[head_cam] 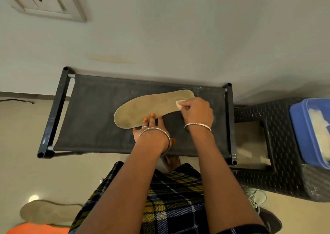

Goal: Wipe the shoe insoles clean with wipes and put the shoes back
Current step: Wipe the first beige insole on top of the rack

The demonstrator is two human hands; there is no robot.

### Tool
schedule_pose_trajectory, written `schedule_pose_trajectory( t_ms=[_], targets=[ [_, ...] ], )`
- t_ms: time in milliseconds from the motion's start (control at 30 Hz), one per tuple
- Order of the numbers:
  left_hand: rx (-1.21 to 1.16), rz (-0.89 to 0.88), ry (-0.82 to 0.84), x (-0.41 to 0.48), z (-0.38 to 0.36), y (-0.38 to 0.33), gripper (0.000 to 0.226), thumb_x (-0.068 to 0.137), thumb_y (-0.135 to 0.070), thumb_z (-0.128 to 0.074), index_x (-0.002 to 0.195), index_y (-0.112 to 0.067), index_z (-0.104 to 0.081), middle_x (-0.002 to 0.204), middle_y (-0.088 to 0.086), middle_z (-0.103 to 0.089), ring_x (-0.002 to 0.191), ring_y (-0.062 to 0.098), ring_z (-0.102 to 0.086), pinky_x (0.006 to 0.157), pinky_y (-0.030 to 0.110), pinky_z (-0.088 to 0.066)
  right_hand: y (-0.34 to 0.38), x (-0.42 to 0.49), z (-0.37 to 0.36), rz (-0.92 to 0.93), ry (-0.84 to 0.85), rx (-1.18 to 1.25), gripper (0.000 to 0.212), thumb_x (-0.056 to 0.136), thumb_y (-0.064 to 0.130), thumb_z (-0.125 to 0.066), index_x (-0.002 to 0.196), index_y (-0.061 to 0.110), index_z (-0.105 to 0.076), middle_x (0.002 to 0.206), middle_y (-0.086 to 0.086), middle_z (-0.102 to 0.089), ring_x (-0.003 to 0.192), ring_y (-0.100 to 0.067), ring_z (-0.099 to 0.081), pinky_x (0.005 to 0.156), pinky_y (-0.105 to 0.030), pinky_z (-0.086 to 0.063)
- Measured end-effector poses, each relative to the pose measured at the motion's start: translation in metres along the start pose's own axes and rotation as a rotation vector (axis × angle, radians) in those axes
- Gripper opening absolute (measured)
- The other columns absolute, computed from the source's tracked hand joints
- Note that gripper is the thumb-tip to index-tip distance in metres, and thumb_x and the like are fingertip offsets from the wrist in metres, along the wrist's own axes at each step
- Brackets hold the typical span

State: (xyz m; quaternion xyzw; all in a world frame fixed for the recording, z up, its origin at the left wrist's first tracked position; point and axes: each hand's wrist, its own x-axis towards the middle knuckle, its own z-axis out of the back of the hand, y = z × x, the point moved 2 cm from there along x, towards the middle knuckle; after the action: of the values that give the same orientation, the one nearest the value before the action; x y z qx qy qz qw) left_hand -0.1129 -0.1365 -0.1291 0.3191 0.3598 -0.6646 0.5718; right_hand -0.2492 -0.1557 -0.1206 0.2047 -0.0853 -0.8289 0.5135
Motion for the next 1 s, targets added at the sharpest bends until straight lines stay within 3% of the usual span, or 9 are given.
schedule_pose_trajectory(
  t_ms=[100,233,300,467,600,667,867,933,1000],
  targets=[
    [-0.002,0.003,0.008,0.008,-0.002,0.0,0.095,0.093,-0.058,-0.049,0.153,-0.021,0.015,0.159,0.005,0.024,0.148,0.028,0.013,0.12,0.053,-0.009,-0.002,0.001,-0.002,0.04,0.02,-0.004,0.022,0.094,0.02,-0.061,0.108,0.022,-0.077,0.109,-0.006,-0.073,0.1,-0.032,-0.067,0.085,-0.035,-0.054],
    [-0.039,-0.001,0.0,0.012,-0.003,-0.002,0.094,0.093,-0.055,-0.05,0.153,-0.023,0.015,0.16,0.005,0.022,0.149,0.028,0.012,0.119,0.053,-0.009,0.018,-0.011,-0.018,0.218,0.281,0.013,0.021,0.093,0.034,-0.065,0.107,0.024,-0.078,0.107,0.0,-0.075,0.099,-0.026,-0.068,0.086,-0.037,-0.056],
    [-0.035,0.002,0.003,0.015,-0.005,-0.001,0.095,0.092,-0.057,-0.049,0.153,-0.023,0.015,0.16,0.005,0.022,0.149,0.028,0.012,0.12,0.052,-0.009,0.014,-0.008,-0.012,0.171,0.222,0.001,0.022,0.092,0.039,-0.065,0.106,0.028,-0.078,0.108,0.002,-0.075,0.099,-0.027,-0.068,0.086,-0.039,-0.056],
    [-0.008,0.008,0.013,0.017,-0.004,0.002,0.095,0.092,-0.06,-0.047,0.152,-0.024,0.017,0.159,0.004,0.024,0.148,0.029,0.013,0.12,0.053,-0.009,-0.008,0.003,0.002,-0.01,0.006,-0.054,0.021,0.093,0.024,-0.063,0.109,0.023,-0.077,0.109,-0.006,-0.073,0.099,-0.032,-0.067,0.082,-0.033,-0.053],
    [-0.012,-0.012,0.014,0.025,-0.009,0.003,0.098,0.085,-0.068,-0.041,0.153,-0.026,0.015,0.16,0.002,0.022,0.148,0.028,0.014,0.12,0.053,-0.006,0.018,-0.007,-0.021,0.213,0.193,-0.043,0.021,0.093,0.029,-0.063,0.101,0.017,-0.079,0.099,-0.005,-0.075,0.092,-0.027,-0.068,0.077,-0.028,-0.052],
    [0.0,-0.02,0.006,0.028,-0.01,0.004,0.099,0.081,-0.07,-0.039,0.153,-0.028,0.014,0.16,0.001,0.021,0.149,0.027,0.013,0.119,0.054,-0.006,0.022,-0.008,-0.025,0.217,0.241,-0.024,0.024,0.093,0.036,-0.064,0.1,0.02,-0.079,0.1,-0.003,-0.075,0.093,-0.026,-0.069,0.078,-0.031,-0.055],
    [-0.017,-0.015,0.017,0.021,-0.004,0.007,0.093,0.093,-0.06,-0.046,0.152,-0.025,0.017,0.16,0.002,0.023,0.149,0.03,0.011,0.12,0.053,-0.011,-0.005,0.007,-0.006,-0.009,-0.021,-0.046,0.02,0.093,0.024,-0.062,0.106,0.02,-0.078,0.101,-0.007,-0.073,0.094,-0.031,-0.068,0.078,-0.034,-0.053],
    [-0.022,-0.012,0.02,0.023,-0.005,0.007,0.092,0.093,-0.06,-0.045,0.153,-0.026,0.016,0.16,0.002,0.022,0.149,0.03,0.01,0.12,0.053,-0.01,0.006,0.003,-0.015,0.106,0.061,-0.023,0.019,0.092,0.022,-0.062,0.099,0.015,-0.078,0.09,-0.009,-0.071,0.086,-0.031,-0.067,0.073,-0.032,-0.052],
    [-0.024,-0.014,0.017,0.024,-0.006,0.007,0.092,0.092,-0.062,-0.045,0.153,-0.026,0.014,0.16,0.002,0.02,0.149,0.029,0.009,0.12,0.052,-0.01,0.018,-0.004,-0.026,0.239,0.2,0.033,0.02,0.093,0.028,-0.064,0.104,0.019,-0.078,0.099,-0.005,-0.074,0.093,-0.028,-0.067,0.079,-0.032,-0.054]
  ],
)
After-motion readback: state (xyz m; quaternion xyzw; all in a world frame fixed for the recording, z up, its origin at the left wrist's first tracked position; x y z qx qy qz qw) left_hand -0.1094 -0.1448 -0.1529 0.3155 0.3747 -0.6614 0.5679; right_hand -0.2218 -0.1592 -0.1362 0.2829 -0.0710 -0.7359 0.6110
